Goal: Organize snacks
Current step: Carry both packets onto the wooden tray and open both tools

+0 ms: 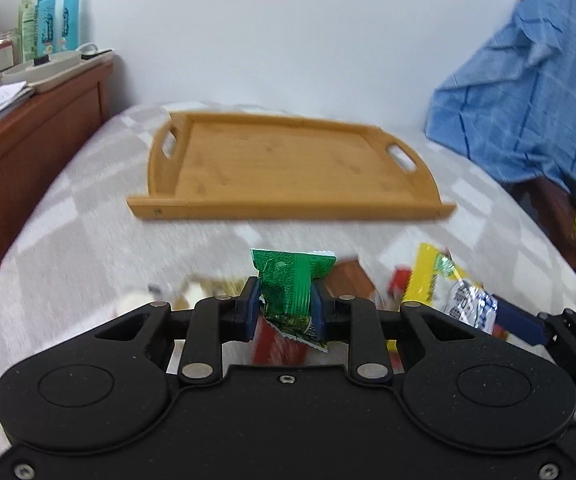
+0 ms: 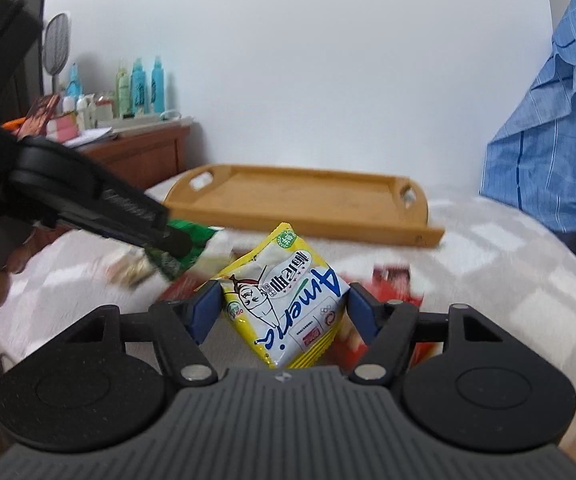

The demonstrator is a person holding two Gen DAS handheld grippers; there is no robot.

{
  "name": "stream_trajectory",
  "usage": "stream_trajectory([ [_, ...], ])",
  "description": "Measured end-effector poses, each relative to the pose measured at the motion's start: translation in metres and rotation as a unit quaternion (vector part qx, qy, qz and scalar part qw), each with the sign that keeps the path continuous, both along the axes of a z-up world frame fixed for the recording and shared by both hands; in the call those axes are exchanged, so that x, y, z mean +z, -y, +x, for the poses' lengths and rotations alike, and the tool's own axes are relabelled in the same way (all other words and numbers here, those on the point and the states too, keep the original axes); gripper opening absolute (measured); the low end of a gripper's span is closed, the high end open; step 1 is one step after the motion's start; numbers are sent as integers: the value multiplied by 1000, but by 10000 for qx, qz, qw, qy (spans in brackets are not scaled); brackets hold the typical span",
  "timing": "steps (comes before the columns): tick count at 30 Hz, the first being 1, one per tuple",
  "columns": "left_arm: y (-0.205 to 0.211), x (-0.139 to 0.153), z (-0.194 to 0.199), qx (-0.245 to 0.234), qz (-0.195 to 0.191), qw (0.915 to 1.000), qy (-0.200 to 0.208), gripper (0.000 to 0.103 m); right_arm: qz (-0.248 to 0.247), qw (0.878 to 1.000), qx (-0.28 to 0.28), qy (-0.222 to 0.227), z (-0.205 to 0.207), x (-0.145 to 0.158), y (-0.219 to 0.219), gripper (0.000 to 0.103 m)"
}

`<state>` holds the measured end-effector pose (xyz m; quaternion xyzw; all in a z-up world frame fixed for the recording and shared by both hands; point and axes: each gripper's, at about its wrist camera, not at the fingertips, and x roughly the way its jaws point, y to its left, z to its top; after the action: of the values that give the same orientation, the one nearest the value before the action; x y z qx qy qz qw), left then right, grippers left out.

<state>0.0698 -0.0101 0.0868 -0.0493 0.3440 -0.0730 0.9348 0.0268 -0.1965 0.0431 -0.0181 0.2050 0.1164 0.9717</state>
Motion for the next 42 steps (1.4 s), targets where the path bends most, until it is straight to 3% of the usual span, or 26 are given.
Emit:
stream_trajectory([
  [5, -5, 21, 36, 134, 41, 9997, 176, 25, 110, 9999, 12, -96, 53, 26, 14, 70],
  [10, -3, 34, 82, 125, -195, 9996, 176, 25, -127, 9999, 72, -86, 111, 42, 20, 70],
  [14, -1, 31, 128, 131, -364, 9993, 0, 25, 39, 9991, 74, -409, 161, 45, 30, 70],
  [19, 11, 18, 172, 224, -216, 9994, -145, 25, 155, 9974, 4, -706, 204, 35, 44, 70],
  [30, 33, -19, 219, 268, 22, 9988, -412, 25, 223, 9909, -113, -1323, 237, 6, 54, 70],
  [42, 36, -33, 223, 260, 172, 9980, -554, 25, 330, 9866, -163, -1587, 247, -4, 53, 70],
])
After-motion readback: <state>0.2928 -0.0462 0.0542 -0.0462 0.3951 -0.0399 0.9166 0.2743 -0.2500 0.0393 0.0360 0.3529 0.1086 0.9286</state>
